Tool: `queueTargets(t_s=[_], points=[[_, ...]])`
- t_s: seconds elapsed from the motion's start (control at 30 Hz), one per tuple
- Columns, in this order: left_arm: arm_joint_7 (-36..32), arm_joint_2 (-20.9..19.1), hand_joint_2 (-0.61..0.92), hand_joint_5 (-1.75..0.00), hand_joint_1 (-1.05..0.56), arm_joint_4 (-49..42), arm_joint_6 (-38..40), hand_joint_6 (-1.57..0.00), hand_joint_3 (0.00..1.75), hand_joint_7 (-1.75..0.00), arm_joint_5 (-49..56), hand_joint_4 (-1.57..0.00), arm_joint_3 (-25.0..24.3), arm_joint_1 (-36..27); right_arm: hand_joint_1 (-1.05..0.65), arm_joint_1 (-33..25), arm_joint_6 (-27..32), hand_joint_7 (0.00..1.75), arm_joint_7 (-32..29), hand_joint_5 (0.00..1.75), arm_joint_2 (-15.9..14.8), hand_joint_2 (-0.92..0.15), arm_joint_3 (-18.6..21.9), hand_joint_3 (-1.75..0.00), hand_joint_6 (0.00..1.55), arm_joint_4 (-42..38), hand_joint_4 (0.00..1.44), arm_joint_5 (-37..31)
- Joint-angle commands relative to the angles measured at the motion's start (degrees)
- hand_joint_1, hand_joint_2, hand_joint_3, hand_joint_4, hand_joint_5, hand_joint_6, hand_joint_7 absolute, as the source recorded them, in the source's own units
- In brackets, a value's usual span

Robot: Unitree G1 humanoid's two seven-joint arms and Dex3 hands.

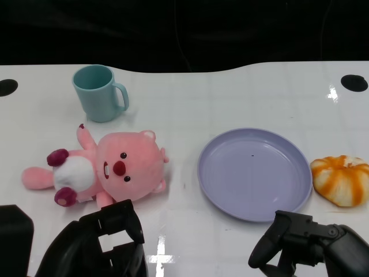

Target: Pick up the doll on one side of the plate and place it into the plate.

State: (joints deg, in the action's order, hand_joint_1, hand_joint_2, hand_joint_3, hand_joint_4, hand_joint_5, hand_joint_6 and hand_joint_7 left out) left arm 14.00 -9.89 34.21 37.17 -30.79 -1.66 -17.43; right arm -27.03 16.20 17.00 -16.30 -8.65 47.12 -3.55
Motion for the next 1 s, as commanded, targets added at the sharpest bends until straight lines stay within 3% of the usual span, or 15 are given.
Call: queueTargets(t_s=[0.03, 0.93, 1.0], points=[[-0.12, -0.73, 0.36, -1.75, -0.18, -0.08, -0.56, -0.78, 1.44, -1.63, 0.59, -0.87, -0.09, 0.05, -0.26, 0.12, -0.26, 1.3, -0.13, 1.58, -0.67, -0.92, 0.39, -0.36, 0.59, 0.7, 0.66, -0.28], [0.45, -0.92, 0.38, -1.75, -0.15, -1.15, -3.0, -0.76, 1.45, -1.63, 1.17, -0.86, -0.62, 0.24, -0.26, 0.36, 0.33, 1.3, -0.23, 1.58, -0.47, -0.92, 0.12, -0.36, 0.59, 0.92, 0.66, -0.37], [0.66, -0.63, 0.42, -1.68, -0.15, -1.55, -4.17, -0.77, 1.37, -1.49, 1.2, -0.84, -0.9, 0.44, -0.25, 0.5, 0.21, 1.3, -0.22, 1.58, -0.4, -0.92, 0.04, -0.36, 0.59, 0.71, 0.66, -0.29]])
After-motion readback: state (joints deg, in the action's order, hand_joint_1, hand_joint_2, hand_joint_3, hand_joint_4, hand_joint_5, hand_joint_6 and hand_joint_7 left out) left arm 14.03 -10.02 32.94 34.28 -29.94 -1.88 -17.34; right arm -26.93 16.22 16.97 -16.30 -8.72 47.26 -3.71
